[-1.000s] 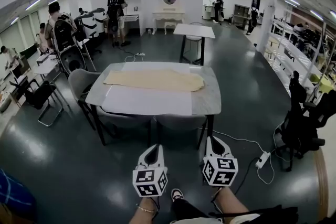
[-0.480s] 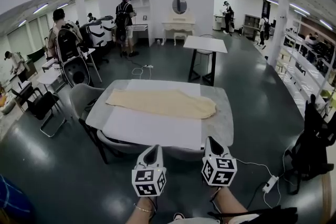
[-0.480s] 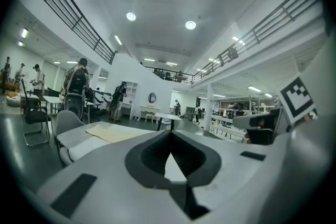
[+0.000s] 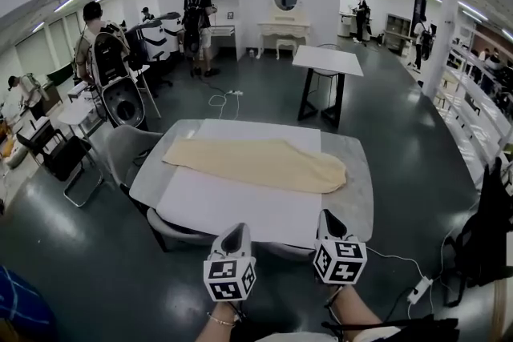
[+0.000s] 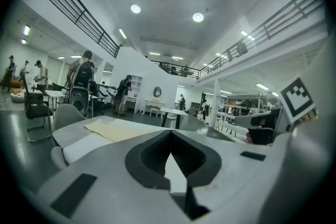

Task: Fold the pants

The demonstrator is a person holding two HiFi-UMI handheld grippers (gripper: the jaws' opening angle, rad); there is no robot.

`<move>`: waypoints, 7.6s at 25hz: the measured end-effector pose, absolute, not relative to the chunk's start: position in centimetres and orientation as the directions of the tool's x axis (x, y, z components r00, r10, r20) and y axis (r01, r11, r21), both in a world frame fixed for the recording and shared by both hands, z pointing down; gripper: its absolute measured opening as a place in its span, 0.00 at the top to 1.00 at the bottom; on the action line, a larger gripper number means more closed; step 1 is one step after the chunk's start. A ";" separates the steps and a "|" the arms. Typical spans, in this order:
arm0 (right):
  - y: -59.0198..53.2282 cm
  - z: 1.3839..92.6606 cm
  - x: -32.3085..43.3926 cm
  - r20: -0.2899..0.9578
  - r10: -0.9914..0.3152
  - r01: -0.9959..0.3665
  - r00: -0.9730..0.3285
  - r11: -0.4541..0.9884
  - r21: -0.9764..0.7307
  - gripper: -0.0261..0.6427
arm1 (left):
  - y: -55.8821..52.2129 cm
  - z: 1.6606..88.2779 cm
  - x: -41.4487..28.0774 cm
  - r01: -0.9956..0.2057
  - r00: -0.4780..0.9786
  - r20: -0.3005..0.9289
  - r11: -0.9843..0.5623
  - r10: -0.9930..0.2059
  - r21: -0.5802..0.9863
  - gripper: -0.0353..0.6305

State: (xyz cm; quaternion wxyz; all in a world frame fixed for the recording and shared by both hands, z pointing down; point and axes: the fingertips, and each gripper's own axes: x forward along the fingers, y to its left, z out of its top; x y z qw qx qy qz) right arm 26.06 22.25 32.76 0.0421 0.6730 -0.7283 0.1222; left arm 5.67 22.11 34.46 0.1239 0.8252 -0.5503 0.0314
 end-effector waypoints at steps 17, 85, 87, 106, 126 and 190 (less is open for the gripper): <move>-1.7 34.0 21.4 0.248 -0.962 -0.978 0.114 -0.152 -0.140 0.97 | -7.2 34.5 0.8 -0.823 0.567 0.182 -0.544 -0.803 0.163 0.95; -16.7 69.4 54.1 0.742 -0.646 -0.951 0.179 -0.308 -0.038 0.76 | -23.1 61.0 24.1 -0.818 0.535 0.505 -0.564 -0.677 0.111 0.95; -16.7 69.2 54.0 0.751 -0.639 -0.951 0.167 -0.304 -0.047 0.76 | -23.3 60.6 23.7 -0.827 0.524 0.501 -0.551 -0.689 0.108 0.95; -15.3 63.2 50.3 0.687 -0.716 -0.910 0.126 -0.359 -0.208 0.83 | -22.6 59.5 14.6 -0.880 0.456 0.511 -0.454 -0.729 0.137 0.95; -21.0 52.5 33.8 0.542 -0.836 -0.936 0.088 -0.256 -0.243 0.83 | -24.7 52.7 -1.3 -0.920 0.388 0.433 -0.372 -0.814 0.124 0.95; -43.5 51.7 -25.5 0.473 -0.777 -0.904 -0.416 0.297 -0.308 0.83 | -27.5 53.7 -41.3 -0.988 0.103 0.420 -0.044 -0.902 0.148 0.95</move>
